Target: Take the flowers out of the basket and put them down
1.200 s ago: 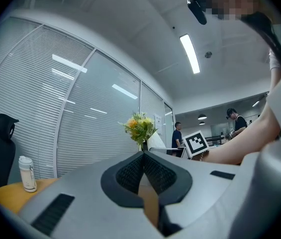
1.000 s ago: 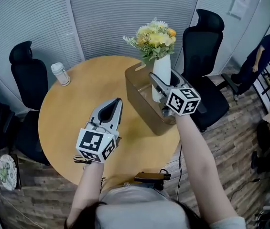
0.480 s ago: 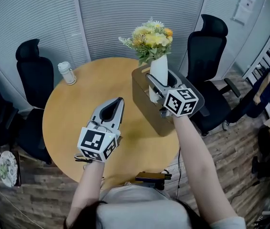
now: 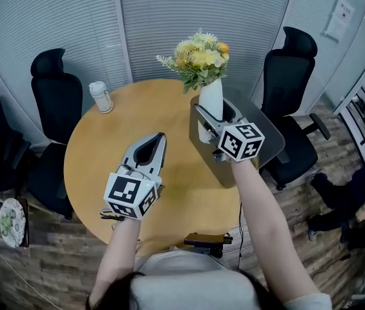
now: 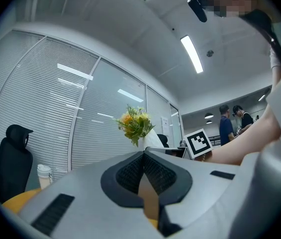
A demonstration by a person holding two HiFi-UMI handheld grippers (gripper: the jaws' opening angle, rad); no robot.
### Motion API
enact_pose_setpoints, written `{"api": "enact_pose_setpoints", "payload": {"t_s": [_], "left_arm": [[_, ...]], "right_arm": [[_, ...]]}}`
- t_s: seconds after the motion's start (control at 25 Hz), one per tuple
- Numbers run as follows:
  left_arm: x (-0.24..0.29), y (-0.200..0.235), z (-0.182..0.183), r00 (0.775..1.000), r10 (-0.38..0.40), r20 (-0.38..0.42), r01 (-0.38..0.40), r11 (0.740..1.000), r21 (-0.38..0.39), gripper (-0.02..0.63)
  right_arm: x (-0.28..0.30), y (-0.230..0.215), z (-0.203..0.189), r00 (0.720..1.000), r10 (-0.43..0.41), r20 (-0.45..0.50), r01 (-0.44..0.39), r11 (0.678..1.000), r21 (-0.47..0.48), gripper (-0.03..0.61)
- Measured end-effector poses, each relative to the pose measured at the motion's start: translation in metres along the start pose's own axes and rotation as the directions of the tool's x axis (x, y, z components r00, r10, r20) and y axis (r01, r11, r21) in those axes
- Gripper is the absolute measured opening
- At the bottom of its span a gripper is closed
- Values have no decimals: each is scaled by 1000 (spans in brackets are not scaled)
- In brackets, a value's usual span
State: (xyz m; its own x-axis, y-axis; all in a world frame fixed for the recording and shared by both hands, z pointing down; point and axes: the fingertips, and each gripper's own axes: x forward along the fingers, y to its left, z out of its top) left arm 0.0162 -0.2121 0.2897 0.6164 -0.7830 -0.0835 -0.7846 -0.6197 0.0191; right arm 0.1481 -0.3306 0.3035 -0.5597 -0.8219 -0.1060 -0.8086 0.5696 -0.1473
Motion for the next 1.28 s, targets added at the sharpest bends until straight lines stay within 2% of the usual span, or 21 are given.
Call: {"api": "enact_pose_setpoints", "payload": {"t_s": [0.64,0.88,1.28], "left_arm": [[-3,-5,13,998,57,17,-57,998,5,5],[-27,48,9,998,57,33,-56,998,-30,5],[-34,61,17,999,27,46,-24,998,-59,6]], "right_arm": [[1,23,8,996,86,35,-87,996,26,374],[39,64,-14,994,104,37,-105,994,23,374],[49,101,-21,980,183,80,-188,980,64,374]]}}
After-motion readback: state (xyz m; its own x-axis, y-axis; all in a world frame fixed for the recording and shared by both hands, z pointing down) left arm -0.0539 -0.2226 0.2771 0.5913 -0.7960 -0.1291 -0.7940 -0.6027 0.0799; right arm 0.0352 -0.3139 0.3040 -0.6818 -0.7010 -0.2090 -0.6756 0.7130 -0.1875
